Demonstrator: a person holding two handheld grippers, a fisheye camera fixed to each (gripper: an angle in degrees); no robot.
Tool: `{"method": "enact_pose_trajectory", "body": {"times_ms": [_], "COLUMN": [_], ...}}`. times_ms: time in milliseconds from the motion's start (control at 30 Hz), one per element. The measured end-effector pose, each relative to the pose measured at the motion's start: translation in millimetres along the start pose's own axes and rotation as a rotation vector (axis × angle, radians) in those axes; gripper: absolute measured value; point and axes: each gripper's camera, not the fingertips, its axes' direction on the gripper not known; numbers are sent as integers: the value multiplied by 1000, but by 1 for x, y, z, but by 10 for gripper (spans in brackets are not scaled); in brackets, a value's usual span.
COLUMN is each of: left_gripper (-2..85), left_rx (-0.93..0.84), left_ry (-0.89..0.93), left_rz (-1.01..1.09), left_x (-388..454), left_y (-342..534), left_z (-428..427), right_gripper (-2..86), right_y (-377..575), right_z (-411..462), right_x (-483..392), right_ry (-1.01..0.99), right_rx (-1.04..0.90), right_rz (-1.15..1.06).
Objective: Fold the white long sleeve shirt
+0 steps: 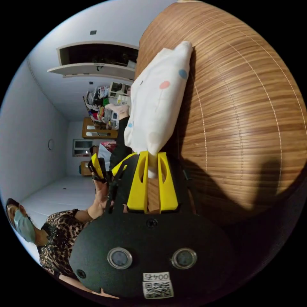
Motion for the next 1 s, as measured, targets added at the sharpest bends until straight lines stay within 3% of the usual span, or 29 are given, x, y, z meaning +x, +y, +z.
{"method": "enact_pose_trajectory", "body": {"times_ms": [433,500,600,867,1000], "left_gripper": [257,238,129,86,86], "left_rx": [18,8,-46,-90,-118], "left_ry": [160,159,163,228,226], "left_rz": [-124,-105,-105,-139,-120], "left_x": [-43,-46,-54,-55,-50], "left_y": [11,7,4,10,18], "left_z": [-13,-11,-13,-30,-38], "right_gripper": [28,32,44,189,207], "right_y": [57,67,85,113,110], "right_z": [-50,-55,-68,-115,-117], "right_x": [-50,-56,-66,-84,-86], "right_ry": [-139,-148,-135,-89,-205], "right_rx": [73,68,69,129,129], "right_rz": [46,47,35,123,145]}}
